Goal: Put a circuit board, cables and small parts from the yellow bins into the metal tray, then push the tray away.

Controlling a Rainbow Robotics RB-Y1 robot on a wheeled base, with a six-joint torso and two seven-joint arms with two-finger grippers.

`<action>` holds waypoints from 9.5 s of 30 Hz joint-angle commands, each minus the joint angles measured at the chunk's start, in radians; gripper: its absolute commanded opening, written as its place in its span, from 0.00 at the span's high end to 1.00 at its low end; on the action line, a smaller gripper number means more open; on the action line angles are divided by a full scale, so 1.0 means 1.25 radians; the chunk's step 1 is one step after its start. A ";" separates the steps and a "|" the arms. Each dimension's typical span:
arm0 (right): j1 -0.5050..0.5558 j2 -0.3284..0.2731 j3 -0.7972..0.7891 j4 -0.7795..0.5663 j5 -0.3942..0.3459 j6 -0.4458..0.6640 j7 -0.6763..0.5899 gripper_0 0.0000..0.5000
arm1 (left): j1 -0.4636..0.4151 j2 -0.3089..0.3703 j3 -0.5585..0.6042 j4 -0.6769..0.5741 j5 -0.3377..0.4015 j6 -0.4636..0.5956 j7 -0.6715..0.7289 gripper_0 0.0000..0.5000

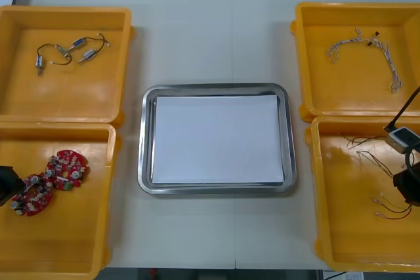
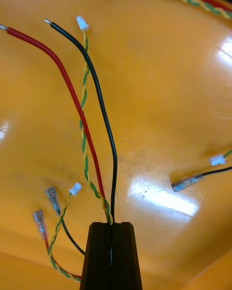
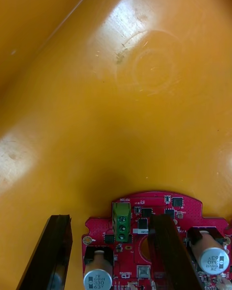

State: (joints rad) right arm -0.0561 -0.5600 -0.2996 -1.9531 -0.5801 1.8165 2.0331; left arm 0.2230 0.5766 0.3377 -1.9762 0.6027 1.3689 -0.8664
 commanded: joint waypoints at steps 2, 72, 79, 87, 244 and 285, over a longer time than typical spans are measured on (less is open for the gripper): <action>-0.052 0.007 -0.057 -0.062 -0.016 0.061 0.004 1.00 | -0.023 -0.012 -0.016 0.015 -0.002 -0.011 0.019 0.07; -0.302 -0.163 0.171 -0.297 -0.343 0.083 -0.023 1.00 | -0.366 0.111 -0.144 -0.368 0.149 0.402 -0.001 1.00; -0.302 -0.163 0.171 -0.297 -0.350 0.083 -0.025 1.00 | -0.427 0.082 -0.249 -0.367 0.117 0.401 0.014 1.00; -0.304 -0.163 0.171 -0.297 -0.340 0.083 -0.030 1.00 | -0.485 0.020 -0.367 -0.336 0.032 0.397 0.043 1.00; -0.569 -0.090 0.597 -0.158 -0.294 0.083 -0.080 1.00 | -0.655 0.189 -0.106 0.265 0.041 0.179 -0.270 0.00; -0.618 0.012 0.862 0.038 -0.146 -0.079 -0.056 1.00 | -0.679 0.189 -0.169 0.387 -0.011 -0.083 -0.370 0.00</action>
State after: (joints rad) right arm -0.7904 -0.5715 0.7599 -1.9121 -0.7735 1.7356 1.9565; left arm -0.5857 0.7723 0.1152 -1.5416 0.6031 1.3204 -1.1861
